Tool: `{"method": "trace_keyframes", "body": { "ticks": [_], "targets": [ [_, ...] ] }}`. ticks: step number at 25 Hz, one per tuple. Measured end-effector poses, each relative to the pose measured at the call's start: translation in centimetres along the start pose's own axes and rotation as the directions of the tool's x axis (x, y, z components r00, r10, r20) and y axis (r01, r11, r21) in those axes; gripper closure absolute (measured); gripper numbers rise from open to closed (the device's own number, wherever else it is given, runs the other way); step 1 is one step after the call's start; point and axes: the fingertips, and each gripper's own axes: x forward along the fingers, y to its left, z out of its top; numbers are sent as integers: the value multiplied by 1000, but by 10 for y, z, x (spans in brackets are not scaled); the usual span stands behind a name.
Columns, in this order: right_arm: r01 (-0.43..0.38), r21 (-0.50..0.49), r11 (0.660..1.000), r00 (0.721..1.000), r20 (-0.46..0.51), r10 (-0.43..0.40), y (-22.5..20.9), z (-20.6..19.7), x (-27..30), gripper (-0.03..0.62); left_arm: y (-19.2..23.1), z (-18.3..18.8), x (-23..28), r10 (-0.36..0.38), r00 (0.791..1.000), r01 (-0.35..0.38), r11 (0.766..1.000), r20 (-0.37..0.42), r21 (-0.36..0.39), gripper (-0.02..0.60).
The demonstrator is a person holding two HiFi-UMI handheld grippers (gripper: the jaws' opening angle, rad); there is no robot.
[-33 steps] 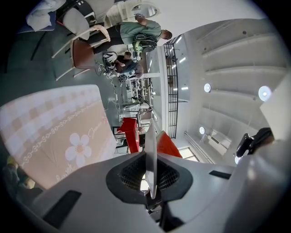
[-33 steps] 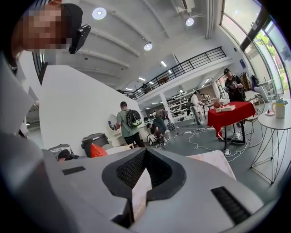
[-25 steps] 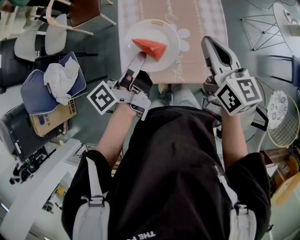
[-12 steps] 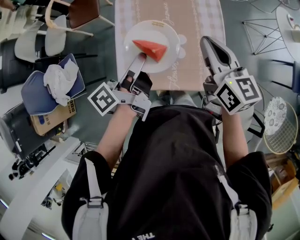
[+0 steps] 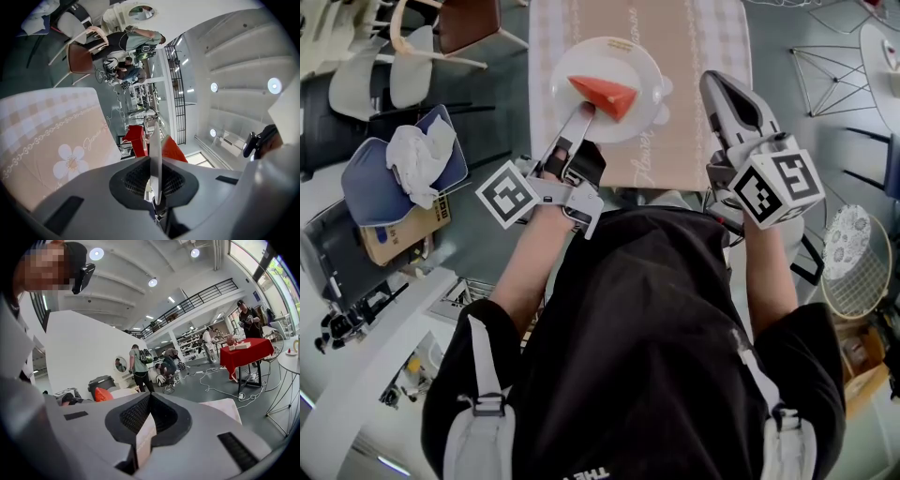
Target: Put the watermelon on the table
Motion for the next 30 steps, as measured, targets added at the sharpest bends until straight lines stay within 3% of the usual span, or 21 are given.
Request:
{"method": "trace_keyframes", "body": {
  "ticks": [16, 30],
  "targets": [
    [-44, 20, 999, 999, -26, 45, -21, -14, 14, 579, 15, -5, 17, 17, 1000, -17, 1000, 15, -8, 555],
    [-53, 47, 997, 993, -99, 57, -33, -51, 28, 580, 49, -5, 22, 52, 998, -51, 998, 33, -20, 555]
  ]
}}
